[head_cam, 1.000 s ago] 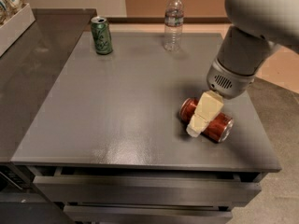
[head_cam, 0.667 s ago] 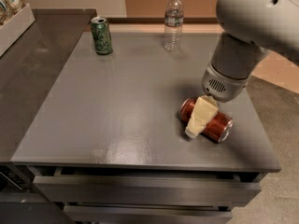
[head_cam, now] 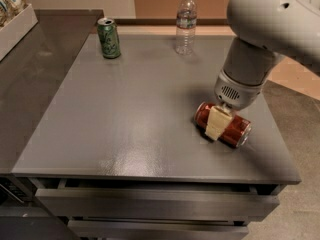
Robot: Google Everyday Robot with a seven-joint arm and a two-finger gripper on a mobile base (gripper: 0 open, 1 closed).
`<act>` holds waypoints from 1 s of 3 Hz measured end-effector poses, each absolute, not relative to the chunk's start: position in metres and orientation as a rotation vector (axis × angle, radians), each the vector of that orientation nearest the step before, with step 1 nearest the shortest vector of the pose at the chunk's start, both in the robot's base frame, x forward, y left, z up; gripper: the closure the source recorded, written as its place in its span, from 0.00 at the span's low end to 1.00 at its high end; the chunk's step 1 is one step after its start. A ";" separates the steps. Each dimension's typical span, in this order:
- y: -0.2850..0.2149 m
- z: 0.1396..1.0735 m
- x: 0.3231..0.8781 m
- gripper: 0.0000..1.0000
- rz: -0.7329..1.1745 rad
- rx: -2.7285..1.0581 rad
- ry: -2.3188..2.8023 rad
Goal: Pick coke can
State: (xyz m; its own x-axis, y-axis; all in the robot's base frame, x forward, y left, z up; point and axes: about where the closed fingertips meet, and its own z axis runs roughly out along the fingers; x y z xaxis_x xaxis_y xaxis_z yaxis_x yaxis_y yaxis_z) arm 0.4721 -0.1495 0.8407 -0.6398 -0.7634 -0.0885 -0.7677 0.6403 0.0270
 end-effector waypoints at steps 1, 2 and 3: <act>-0.147 0.848 0.477 0.87 0.100 -1.322 2.759; -0.144 0.867 0.484 1.00 0.102 -1.332 2.719; -0.139 0.890 0.493 1.00 0.111 -1.348 2.668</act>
Offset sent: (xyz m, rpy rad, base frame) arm 0.0208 0.0107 0.0567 0.0451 -0.0742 0.0609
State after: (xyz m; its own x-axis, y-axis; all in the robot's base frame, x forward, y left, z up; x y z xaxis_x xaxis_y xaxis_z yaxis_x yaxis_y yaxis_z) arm 0.4929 -0.1395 0.8903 -0.5850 -0.7937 -0.1667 -0.8048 0.5935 -0.0013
